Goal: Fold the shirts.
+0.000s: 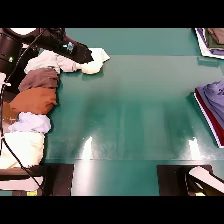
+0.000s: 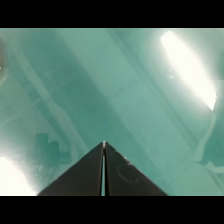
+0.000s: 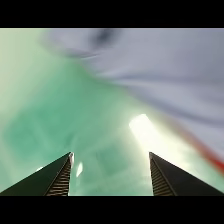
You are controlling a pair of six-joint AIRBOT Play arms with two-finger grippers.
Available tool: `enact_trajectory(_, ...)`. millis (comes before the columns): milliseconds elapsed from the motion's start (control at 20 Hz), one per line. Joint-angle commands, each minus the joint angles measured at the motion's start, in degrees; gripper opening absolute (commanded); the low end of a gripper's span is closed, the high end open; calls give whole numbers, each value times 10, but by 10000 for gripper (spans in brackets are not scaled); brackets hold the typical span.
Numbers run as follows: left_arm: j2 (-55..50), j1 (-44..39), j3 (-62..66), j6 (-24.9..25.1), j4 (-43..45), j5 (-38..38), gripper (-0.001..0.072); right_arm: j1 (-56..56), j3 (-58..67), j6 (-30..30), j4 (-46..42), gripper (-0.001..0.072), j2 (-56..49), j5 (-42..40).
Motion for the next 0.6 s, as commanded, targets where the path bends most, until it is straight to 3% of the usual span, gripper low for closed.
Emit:
enact_trajectory(0, 0, 0, 1, 0, 0, -3, 25, 156, -2, 2, 37, 548, 1, 2)
enact_trajectory(50, 0, 0, 1, 0, 0, 2, 25, 200, -2, 2, 37, 548, 1, -2)
enact_trajectory(100, 0, 0, 1, 0, 0, 7, 25, 247, -2, 1, 37, 498, 1, -5)
enact_trajectory(150, 0, 0, 1, 0, 0, 6, 25, 287, -2, 1, 37, 290, 1, -6)
enact_trajectory(200, 0, 0, 1, 0, 0, 6, 25, 327, -2, 1, 37, 12, 1, -5)
enact_trajectory(550, 0, 0, 1, 0, 0, 6, 25, 458, -2, -3, 35, 16, 1, -21)
